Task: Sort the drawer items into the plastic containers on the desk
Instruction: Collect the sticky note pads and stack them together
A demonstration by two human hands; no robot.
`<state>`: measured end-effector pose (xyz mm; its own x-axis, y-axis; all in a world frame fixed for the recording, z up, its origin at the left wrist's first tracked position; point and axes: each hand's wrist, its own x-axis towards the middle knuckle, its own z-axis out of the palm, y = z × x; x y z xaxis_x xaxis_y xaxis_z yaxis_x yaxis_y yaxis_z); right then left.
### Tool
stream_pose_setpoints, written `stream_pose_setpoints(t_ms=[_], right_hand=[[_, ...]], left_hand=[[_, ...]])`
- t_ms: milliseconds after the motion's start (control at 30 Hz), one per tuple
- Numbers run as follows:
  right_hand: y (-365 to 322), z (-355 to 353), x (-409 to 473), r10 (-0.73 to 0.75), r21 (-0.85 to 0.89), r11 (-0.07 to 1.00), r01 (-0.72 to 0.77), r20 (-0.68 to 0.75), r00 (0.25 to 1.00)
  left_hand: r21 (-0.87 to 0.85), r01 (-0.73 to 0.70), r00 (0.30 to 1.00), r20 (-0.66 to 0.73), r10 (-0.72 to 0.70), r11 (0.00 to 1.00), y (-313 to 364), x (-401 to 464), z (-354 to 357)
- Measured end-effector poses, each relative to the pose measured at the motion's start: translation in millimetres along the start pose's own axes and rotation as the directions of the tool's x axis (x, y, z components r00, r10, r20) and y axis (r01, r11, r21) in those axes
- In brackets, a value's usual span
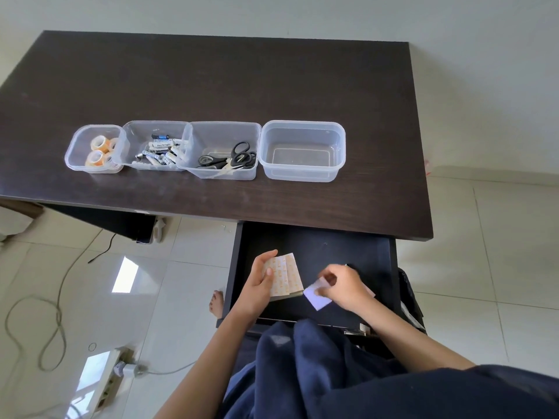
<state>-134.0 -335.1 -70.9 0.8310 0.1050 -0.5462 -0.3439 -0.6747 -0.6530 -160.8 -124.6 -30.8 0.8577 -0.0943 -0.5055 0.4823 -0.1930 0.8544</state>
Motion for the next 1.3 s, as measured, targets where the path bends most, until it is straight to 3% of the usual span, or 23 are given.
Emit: stream_pose_setpoints(t_ms=[133,200,300,367,433,567,767,867,900,967,1033,1200,1300], right_hand=[[-36.0,-32.8,-22.8,-0.095,0.256,0.944,0.207,-0.389,0.916],[-55.4,-43.0,-31.4,-0.21,0.213,0.902,0.375,-0.542,0.814],[-70.8,-40.2,-31.6,-0.458,-0.014,0.831,0.556,-0.583,0.671],[-70.4,-28.2,-28.9,-0.556,-0.102,0.793,0.6,-0.524,0.646],[-65.4,-16.0,-27.5,-0.572,-0.084,0.789,0.609,-0.464,0.677],[-58.3,-2.9,-28.1,-0.488,0.152,0.83,0.537,-0.271,0.83],[-61.2,-3.6,-30.7,-0.504,0.133,0.844,0.519,-0.13,0.854],[-60.8,-7.5,-32.8,-0.496,0.071,0.856,0.511,-0.161,0.853],[-61.1,-8.3,-32.8,-0.453,0.097,0.873,0.477,-0.197,0.869],[-65.0,-10.7,-32.7,-0.246,0.318,0.894,0.315,-0.239,0.939],[-70.0,-11.1,-29.4,-0.037,0.531,0.837,0.136,-0.193,0.981],[-80.7,0.9,-28.9,0.07,0.54,0.841,0.024,-0.152,0.986],[-83.9,-1.7,-29.2,0.173,0.632,0.773,-0.048,-0.138,0.975]], left_hand=[[-0.034,0.011,1.0,0.021,-0.01,0.999,5.8,8.5,3.0],[-0.044,0.009,0.999,0.047,-0.007,0.999,10.6,13.0,5.9],[-0.067,0.012,0.995,0.102,-0.005,0.998,19.4,18.8,12.0],[-0.109,-0.004,0.992,0.123,0.017,0.994,24.6,21.9,15.5],[-0.175,-0.006,0.991,0.132,0.03,0.984,27.9,24.8,17.3],[-0.221,0.016,0.996,0.089,0.004,0.975,34.0,26.5,17.0],[-0.266,0.004,0.997,0.074,0.016,0.964,35.6,23.9,17.0],[-0.22,-0.021,0.997,0.066,0.037,0.975,37.2,22.7,15.8],[-0.211,-0.027,0.997,0.071,0.043,0.977,37.5,22.4,15.4],[-0.201,-0.035,0.996,0.075,0.051,0.979,38.7,22.2,15.6],[-0.174,-0.036,0.995,0.081,0.051,0.984,39.8,21.9,17.3],[-0.156,-0.042,0.99,0.129,0.062,0.987,41.4,18.6,22.6],[-0.165,-0.044,0.988,0.139,0.068,0.985,43.1,17.2,25.2]])
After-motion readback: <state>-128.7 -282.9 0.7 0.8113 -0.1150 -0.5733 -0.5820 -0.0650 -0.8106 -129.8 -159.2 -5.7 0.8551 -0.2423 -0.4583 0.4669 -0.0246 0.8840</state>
